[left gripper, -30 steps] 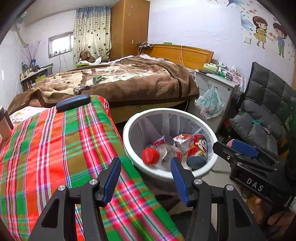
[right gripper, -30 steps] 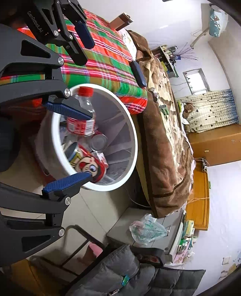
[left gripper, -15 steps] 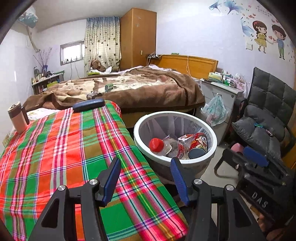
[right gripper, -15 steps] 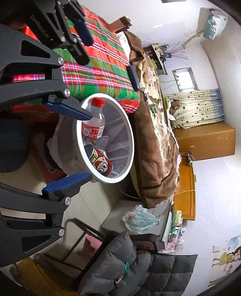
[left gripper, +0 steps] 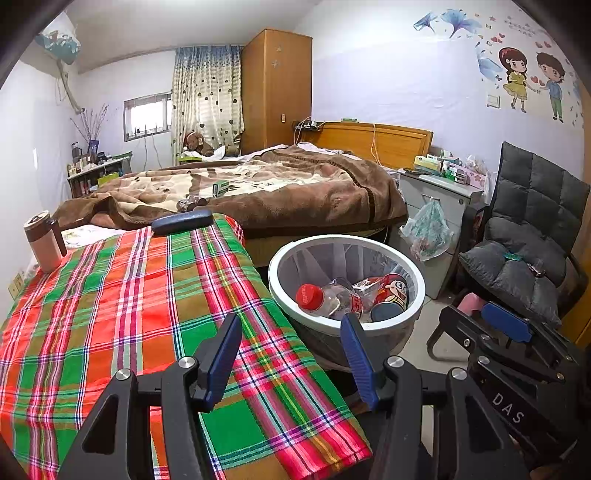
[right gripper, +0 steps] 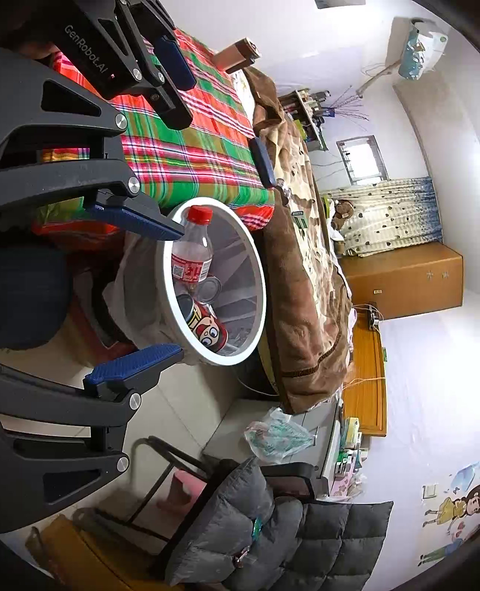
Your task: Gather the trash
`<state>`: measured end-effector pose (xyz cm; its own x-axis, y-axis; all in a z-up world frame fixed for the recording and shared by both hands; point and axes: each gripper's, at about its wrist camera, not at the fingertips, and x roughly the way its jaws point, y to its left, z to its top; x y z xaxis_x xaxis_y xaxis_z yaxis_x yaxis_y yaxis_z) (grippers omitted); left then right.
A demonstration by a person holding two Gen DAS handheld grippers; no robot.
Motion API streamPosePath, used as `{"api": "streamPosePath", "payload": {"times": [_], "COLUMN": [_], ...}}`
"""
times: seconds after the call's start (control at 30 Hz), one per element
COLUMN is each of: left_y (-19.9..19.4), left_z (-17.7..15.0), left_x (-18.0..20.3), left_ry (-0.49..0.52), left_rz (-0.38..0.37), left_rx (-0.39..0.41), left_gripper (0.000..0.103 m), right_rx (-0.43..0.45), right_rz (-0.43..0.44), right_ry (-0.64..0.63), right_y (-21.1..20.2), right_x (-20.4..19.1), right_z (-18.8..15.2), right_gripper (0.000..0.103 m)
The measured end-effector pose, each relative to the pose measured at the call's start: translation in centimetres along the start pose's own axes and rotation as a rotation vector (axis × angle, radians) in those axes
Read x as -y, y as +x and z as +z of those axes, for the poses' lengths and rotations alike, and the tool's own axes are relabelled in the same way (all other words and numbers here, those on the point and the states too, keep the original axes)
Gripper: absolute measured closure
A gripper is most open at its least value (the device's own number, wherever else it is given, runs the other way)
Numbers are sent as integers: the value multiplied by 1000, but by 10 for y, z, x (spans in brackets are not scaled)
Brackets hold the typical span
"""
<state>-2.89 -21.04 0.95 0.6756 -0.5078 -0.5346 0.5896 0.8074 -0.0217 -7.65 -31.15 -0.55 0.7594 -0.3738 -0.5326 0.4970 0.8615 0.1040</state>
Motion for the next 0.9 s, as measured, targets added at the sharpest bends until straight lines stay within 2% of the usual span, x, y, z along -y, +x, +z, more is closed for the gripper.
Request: {"api": "streamPosePath", "payload": {"times": [0.9], "left_y": [-9], "left_z": [-1], "left_x": [-3], "left_ry": [-7], "left_rz": [0], "left_rx": [7], "left_gripper": [48], "right_rx": [8], "right_rz": [6], "right_ry": [-7], "right_y": [-6], "right_x": [-6], "right_z": [0], "right_gripper": [43]}}
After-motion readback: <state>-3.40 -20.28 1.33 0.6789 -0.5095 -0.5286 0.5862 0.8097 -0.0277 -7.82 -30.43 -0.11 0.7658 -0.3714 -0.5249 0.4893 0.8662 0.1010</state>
